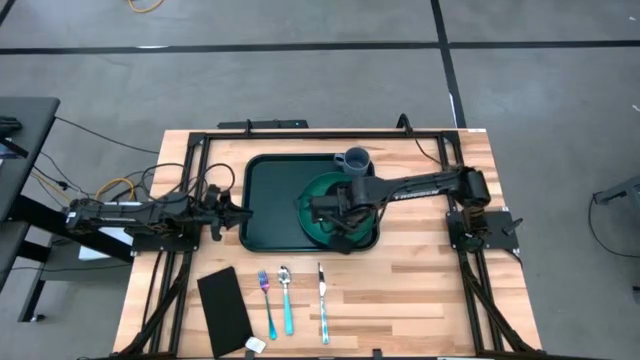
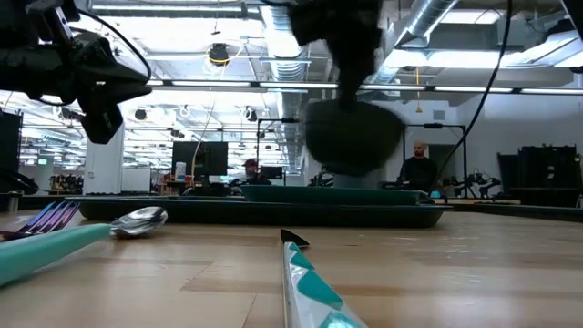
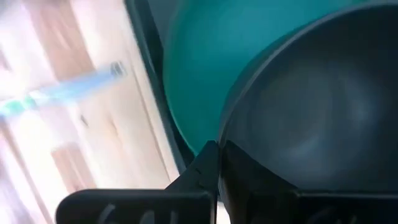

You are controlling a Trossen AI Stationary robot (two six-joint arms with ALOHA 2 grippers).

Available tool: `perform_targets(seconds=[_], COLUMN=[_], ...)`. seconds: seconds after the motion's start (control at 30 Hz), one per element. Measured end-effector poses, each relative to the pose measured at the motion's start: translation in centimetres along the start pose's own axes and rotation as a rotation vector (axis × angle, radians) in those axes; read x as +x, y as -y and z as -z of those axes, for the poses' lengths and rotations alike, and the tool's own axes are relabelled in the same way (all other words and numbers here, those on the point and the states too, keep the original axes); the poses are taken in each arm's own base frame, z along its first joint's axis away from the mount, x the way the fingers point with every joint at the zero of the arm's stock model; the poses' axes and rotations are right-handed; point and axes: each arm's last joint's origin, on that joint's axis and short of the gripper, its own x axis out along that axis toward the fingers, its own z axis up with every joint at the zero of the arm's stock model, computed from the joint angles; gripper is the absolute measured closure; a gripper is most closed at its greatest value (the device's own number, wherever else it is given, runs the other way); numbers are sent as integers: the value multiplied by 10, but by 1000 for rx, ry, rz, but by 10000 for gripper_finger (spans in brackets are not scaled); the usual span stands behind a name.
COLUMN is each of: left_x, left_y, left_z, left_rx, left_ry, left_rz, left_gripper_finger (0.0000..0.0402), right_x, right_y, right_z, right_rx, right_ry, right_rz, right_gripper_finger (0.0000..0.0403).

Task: Set up tray
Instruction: Put the black bowl on top of the green plate on the black tray

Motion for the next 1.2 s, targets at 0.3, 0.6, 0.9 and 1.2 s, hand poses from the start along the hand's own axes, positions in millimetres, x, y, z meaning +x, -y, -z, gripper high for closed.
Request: perform_targets(seconds=[0.3, 0.6, 0.9, 1.2], left_x=[2, 2, 2, 2], left_y=[-1, -1, -1, -1], left_z=[2, 2, 2, 2], left_rx=[1, 0, -1, -1], left_ry=[-26, -29, -33, -38], left_rz=[-21, -24, -13, -7], left_gripper_finger=[345, 345, 345, 345], right_x=[19, 38, 39, 39], right_y=[-7, -4, 8, 9], right_z=[-22, -33, -37, -38], right_rx=[-124, -131, -61, -38], right_ry=[-84, -155, -155, -148], right_rz=[24, 94, 84, 56], right_gripper_finger=[403, 403, 403, 403])
